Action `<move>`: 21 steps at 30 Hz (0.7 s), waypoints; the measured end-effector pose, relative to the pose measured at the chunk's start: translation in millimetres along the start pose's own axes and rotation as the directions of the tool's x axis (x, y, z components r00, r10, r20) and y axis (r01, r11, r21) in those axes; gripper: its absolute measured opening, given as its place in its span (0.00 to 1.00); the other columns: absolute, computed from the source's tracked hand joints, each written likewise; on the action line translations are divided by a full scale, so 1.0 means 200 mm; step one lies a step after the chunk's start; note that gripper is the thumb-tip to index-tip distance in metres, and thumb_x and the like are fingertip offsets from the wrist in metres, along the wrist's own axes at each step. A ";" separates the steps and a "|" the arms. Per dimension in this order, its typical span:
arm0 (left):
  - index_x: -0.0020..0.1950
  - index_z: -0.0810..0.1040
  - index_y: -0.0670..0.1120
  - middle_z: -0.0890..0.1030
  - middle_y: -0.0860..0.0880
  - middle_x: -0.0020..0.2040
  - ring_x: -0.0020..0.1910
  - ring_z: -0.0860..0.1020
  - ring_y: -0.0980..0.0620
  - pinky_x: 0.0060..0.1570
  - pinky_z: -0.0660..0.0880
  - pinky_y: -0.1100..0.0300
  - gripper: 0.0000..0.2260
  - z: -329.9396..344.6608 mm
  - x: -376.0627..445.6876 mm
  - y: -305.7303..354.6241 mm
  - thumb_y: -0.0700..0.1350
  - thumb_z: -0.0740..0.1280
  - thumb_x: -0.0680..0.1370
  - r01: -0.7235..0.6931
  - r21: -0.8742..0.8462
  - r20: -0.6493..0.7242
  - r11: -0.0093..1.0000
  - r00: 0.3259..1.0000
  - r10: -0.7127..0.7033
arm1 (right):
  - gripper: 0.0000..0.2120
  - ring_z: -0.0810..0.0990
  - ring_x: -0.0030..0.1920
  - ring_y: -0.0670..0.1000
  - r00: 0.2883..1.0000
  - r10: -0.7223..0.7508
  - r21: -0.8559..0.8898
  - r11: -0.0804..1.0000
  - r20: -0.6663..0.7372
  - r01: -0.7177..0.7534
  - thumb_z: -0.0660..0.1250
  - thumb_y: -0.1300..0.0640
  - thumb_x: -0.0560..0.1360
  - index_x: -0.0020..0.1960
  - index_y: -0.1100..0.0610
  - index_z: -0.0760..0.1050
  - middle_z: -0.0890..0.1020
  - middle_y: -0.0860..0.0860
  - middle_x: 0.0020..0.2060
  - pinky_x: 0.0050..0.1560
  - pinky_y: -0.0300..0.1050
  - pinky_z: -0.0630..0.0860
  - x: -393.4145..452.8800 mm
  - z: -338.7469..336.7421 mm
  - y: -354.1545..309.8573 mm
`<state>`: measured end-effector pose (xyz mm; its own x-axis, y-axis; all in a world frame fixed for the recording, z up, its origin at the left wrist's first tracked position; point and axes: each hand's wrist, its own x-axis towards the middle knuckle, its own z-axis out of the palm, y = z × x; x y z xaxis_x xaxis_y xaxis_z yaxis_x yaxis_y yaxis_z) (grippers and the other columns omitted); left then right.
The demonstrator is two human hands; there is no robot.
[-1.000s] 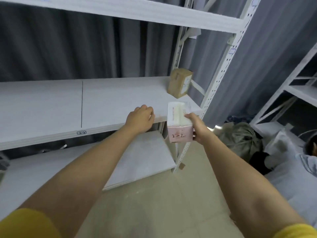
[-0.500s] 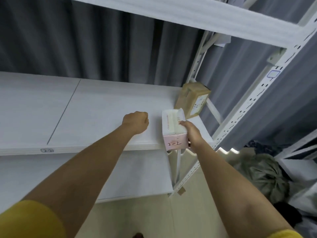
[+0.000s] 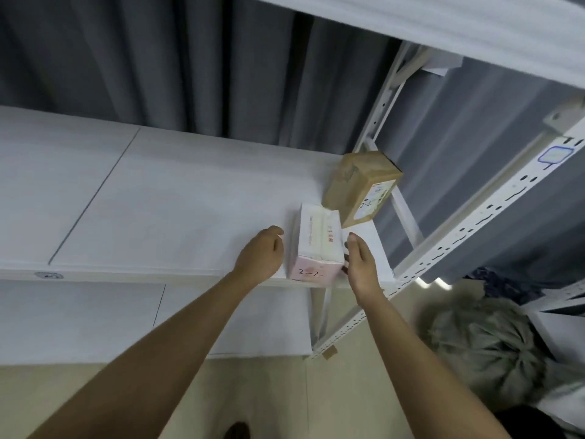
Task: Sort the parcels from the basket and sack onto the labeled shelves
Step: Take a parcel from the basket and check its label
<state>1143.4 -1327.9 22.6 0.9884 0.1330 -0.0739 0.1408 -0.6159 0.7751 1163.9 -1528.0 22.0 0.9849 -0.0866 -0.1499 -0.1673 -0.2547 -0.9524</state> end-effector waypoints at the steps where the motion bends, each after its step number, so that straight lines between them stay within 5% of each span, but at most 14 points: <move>1: 0.72 0.67 0.46 0.72 0.47 0.68 0.66 0.71 0.47 0.63 0.70 0.54 0.19 0.04 -0.04 0.00 0.40 0.56 0.80 0.008 -0.080 0.010 0.997 1.000 -0.007 | 0.09 0.78 0.59 0.52 1.000 -0.007 0.010 1.000 -0.029 0.007 0.55 0.45 0.83 0.53 0.40 0.73 0.79 0.42 0.52 0.66 0.57 0.73 -0.02 -0.02 0.03; 5: 0.78 0.53 0.46 0.58 0.48 0.77 0.75 0.57 0.48 0.72 0.60 0.52 0.31 0.17 -0.14 -0.02 0.39 0.63 0.78 0.043 -0.120 0.042 0.992 0.998 -0.038 | 0.14 0.76 0.57 0.47 0.996 -0.056 -0.041 0.998 -0.068 0.053 0.61 0.57 0.81 0.65 0.47 0.71 0.77 0.49 0.60 0.59 0.40 0.73 -0.12 -0.07 0.16; 8: 0.78 0.52 0.45 0.57 0.45 0.75 0.74 0.58 0.46 0.71 0.62 0.51 0.34 0.27 -0.18 -0.02 0.42 0.66 0.78 0.054 -0.124 0.020 0.991 0.998 -0.052 | 0.23 0.74 0.62 0.51 0.994 -0.105 -0.197 0.975 0.002 0.104 0.68 0.60 0.77 0.71 0.55 0.68 0.76 0.52 0.63 0.51 0.29 0.72 -0.16 -0.07 0.27; 11: 0.76 0.57 0.45 0.63 0.45 0.71 0.70 0.66 0.46 0.67 0.70 0.48 0.30 0.34 -0.19 -0.03 0.44 0.68 0.78 0.047 -0.125 -0.043 0.991 0.998 -0.053 | 0.28 0.75 0.63 0.52 0.977 -0.206 -0.371 0.904 0.060 0.213 0.71 0.51 0.75 0.72 0.57 0.68 0.78 0.52 0.63 0.62 0.47 0.74 -0.15 -0.03 0.33; 13: 0.73 0.62 0.46 0.67 0.45 0.67 0.66 0.70 0.46 0.64 0.73 0.50 0.26 0.35 -0.17 -0.03 0.45 0.67 0.78 0.028 -0.124 -0.074 0.992 0.997 -0.038 | 0.29 0.76 0.60 0.52 0.969 -0.242 -0.430 0.869 0.057 0.243 0.70 0.45 0.73 0.70 0.56 0.70 0.80 0.50 0.59 0.61 0.54 0.74 -0.13 0.01 0.33; 21: 0.72 0.63 0.44 0.69 0.43 0.66 0.62 0.73 0.45 0.60 0.73 0.52 0.24 0.32 -0.11 0.01 0.47 0.66 0.79 0.070 -0.047 -0.142 0.996 0.987 -0.076 | 0.24 0.76 0.58 0.57 0.978 -0.210 -0.501 0.847 -0.008 0.178 0.70 0.47 0.75 0.66 0.54 0.71 0.82 0.51 0.55 0.61 0.56 0.69 0.01 0.06 0.29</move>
<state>1125.4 -1381.8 -14.0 0.9565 0.2883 -0.0433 0.2072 -0.5678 0.7966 1156.8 -1531.2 -37.8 0.9977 -0.0386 0.0556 0.0115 -0.7134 -0.7006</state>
